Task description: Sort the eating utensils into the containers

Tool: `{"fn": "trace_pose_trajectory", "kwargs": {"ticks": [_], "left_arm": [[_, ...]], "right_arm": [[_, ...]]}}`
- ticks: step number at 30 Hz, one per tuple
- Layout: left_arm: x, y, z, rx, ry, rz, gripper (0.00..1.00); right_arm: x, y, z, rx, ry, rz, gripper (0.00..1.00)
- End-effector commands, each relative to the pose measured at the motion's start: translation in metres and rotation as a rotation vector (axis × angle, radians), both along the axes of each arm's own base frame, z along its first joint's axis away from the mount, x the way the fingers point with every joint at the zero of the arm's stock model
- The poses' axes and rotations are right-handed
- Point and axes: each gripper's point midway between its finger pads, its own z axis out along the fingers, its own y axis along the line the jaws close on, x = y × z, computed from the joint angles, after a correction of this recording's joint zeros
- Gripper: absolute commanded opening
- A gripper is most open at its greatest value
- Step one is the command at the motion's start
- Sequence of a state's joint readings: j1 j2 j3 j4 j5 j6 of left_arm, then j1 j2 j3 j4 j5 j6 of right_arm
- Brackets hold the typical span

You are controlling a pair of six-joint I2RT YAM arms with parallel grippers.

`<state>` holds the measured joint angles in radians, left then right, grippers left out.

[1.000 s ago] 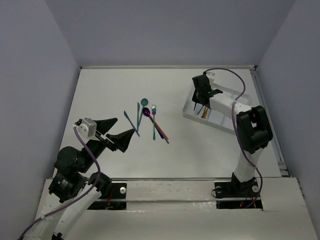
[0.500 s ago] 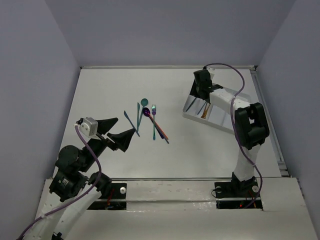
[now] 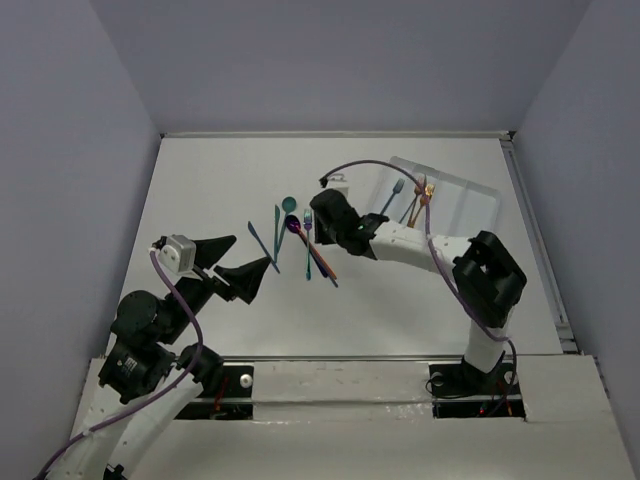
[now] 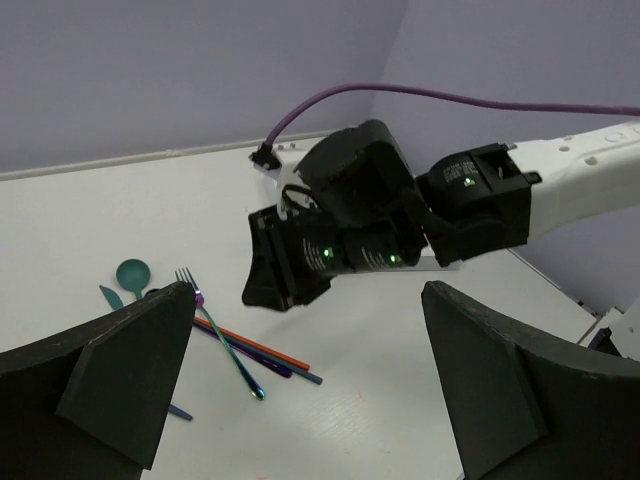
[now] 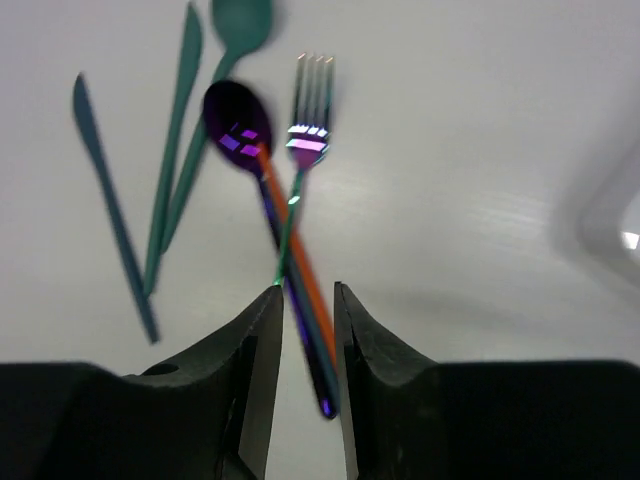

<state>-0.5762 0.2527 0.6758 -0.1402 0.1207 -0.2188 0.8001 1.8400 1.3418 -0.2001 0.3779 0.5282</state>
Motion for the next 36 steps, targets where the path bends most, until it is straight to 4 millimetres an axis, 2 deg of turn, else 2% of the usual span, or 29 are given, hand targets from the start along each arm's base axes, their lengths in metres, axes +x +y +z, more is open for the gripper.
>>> {"fn": "trace_pose_trajectory", "kwargs": {"ticks": [1,2,4,6,8,16,22,29,32,36], "left_arm": [[-0.007,0.005,0.024,-0.04,-0.059,0.005,0.99],[-0.007,0.005,0.024,-0.04,-0.059,0.003,0.99],[-0.007,0.005,0.024,-0.039,-0.06,-0.001,0.99],[-0.008,0.005,0.024,-0.039,-0.06,-0.003,0.99],[-0.008,0.005,0.023,-0.04,-0.059,-0.001,0.99],[-0.009,0.004,0.023,-0.04,-0.061,-0.007,0.99],[-0.009,0.004,0.024,-0.041,-0.064,-0.01,0.99],[-0.01,0.004,0.024,-0.042,-0.065,-0.013,0.99],[-0.01,0.004,0.025,-0.043,-0.066,-0.012,0.99],[-0.01,0.004,0.024,-0.042,-0.065,-0.013,0.99]], "right_arm": [[-0.032,0.025,0.001,-0.04,-0.007,0.021,0.31],[-0.039,0.027,-0.015,-0.081,0.028,0.029,0.31],[-0.053,0.04,-0.029,-0.122,0.055,0.043,0.3],[-0.062,0.053,-0.033,-0.132,0.06,0.057,0.3],[-0.067,0.054,-0.048,-0.163,0.092,0.056,0.3],[-0.07,0.058,-0.073,-0.177,0.14,0.06,0.31],[-0.068,0.063,-0.077,-0.179,0.146,0.063,0.31],[-0.061,0.068,-0.054,-0.14,0.099,0.06,0.33],[-0.059,0.073,-0.058,-0.152,0.107,0.062,0.4],[-0.054,0.078,-0.069,-0.15,0.106,0.049,0.42]]}}
